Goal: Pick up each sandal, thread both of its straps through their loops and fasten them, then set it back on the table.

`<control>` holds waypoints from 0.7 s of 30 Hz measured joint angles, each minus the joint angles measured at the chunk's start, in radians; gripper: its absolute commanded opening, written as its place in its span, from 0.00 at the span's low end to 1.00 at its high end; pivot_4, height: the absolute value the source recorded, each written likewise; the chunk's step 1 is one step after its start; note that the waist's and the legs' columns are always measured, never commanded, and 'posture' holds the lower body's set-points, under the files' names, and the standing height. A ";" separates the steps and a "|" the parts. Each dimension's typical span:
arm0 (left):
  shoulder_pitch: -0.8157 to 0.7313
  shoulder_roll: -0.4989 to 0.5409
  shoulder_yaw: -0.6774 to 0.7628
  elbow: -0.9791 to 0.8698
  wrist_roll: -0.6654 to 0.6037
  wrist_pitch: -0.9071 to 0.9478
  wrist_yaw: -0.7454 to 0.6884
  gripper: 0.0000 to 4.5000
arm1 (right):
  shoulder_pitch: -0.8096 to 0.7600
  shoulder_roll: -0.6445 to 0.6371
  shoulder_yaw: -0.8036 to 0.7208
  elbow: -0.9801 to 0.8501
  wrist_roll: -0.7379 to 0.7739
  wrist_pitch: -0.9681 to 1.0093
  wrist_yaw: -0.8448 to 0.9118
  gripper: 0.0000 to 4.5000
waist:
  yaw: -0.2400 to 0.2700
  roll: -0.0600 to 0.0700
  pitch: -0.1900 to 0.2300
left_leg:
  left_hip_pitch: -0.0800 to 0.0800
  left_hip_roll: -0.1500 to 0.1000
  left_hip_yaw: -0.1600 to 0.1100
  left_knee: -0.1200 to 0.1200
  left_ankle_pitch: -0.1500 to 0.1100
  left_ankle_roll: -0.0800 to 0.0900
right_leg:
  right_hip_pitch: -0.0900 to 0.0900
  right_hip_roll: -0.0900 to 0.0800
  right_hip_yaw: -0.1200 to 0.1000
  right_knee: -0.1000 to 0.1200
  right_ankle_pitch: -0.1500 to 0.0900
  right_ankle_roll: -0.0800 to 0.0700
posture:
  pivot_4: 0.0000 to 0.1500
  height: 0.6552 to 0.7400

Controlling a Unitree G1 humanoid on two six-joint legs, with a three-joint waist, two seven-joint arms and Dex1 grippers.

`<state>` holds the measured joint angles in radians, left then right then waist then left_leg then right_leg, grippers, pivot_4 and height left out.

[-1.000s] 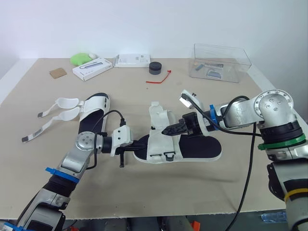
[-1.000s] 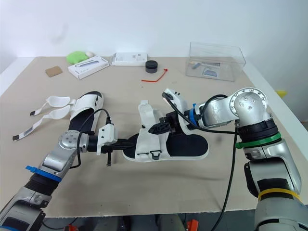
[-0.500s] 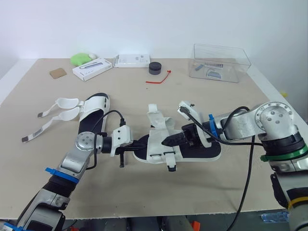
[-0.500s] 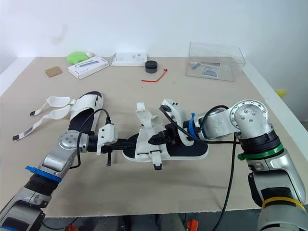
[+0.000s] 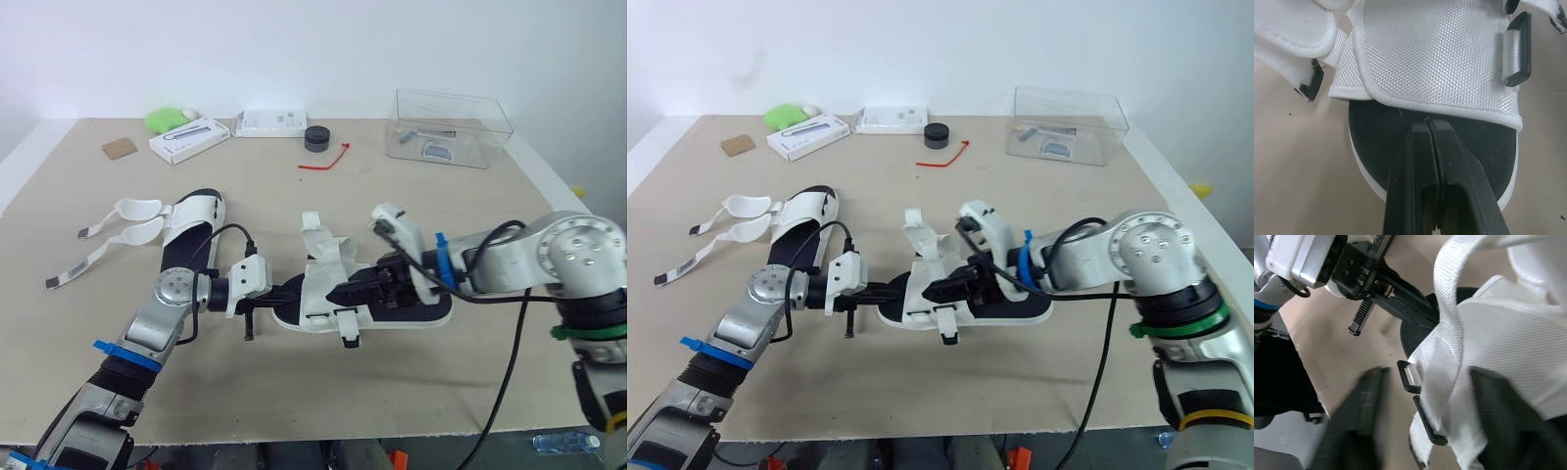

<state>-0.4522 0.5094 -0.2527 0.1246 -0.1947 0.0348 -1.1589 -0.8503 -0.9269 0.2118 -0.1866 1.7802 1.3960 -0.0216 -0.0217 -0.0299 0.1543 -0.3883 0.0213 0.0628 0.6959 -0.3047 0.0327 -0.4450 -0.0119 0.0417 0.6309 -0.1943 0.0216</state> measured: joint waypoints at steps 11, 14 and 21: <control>-0.014 0.008 -0.003 0.000 -0.002 0.031 -0.008 0.00 | 0.277 -0.170 -0.187 -0.198 -0.095 0.035 0.411 0.98 | 0.000 0.000 0.000 | 0.002 0.000 -0.002 0.000 0.000 0.000 | 0.002 0.001 0.000 0.000 0.000 0.000 | 1.00 1.00; -0.021 0.008 -0.005 0.003 -0.002 0.039 -0.008 0.00 | 0.348 -0.119 -0.169 -0.235 -0.155 0.002 0.390 0.98 | 0.000 0.000 -0.001 | 0.002 0.000 -0.001 0.001 0.000 -0.001 | 0.002 0.002 0.001 0.000 -0.001 0.001 | 1.00 1.00; -0.029 0.006 -0.007 0.011 -0.002 0.039 -0.013 0.00 | 0.390 -0.027 -0.149 -0.234 -0.292 -0.050 0.343 0.98 | 0.000 0.000 -0.001 | 0.001 0.000 -0.001 0.002 0.001 -0.001 | 0.002 0.003 0.002 0.000 0.000 0.002 | 1.00 1.00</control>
<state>-0.4809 0.5156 -0.2597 0.1359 -0.1968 0.0740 -1.1720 -0.4598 -0.9541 0.0628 -0.4208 1.4880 1.3462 0.3216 -0.0212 -0.0297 0.1534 -0.3870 0.0214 0.0620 0.6981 -0.3041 0.0319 -0.4430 -0.0092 0.0440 0.6311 -0.1944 0.0235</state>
